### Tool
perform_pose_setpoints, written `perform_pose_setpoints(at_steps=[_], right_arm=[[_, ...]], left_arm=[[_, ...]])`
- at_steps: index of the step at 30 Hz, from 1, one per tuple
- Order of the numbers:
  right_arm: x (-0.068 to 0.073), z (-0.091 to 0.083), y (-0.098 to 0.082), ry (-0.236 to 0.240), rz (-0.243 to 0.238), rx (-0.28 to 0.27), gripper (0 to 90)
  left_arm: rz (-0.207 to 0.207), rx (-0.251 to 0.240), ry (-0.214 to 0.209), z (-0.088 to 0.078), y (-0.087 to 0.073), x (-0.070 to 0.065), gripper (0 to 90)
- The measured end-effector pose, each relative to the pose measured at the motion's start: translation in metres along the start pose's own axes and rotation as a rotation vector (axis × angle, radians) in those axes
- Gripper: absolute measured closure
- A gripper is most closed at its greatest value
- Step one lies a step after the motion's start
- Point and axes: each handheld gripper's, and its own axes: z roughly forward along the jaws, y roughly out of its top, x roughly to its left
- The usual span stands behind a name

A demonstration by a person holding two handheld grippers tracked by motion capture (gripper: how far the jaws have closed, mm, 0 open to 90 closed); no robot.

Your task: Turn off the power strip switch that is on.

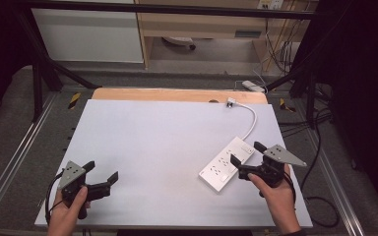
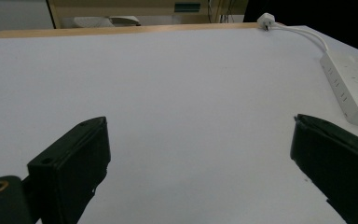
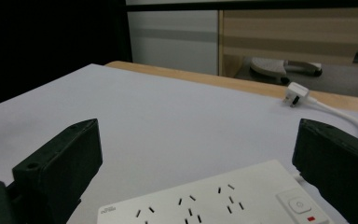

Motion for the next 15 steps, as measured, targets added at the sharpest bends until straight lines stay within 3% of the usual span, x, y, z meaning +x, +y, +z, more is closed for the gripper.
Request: perform_pose_setpoints(at_steps=[5, 15], right_arm=[[-0.001, -0.009, 0.002, 0.005, -0.020, -0.040, 1.6], [-0.016, -0.030, -0.002, -0.034, -0.041, -0.086, 3.2]], left_arm=[[-0.001, 0.000, 0.000, 0.000, 0.000, 0.000, 4.8], [-0.001, 0.000, -0.001, 0.000, 0.000, 0.000, 4.8]])
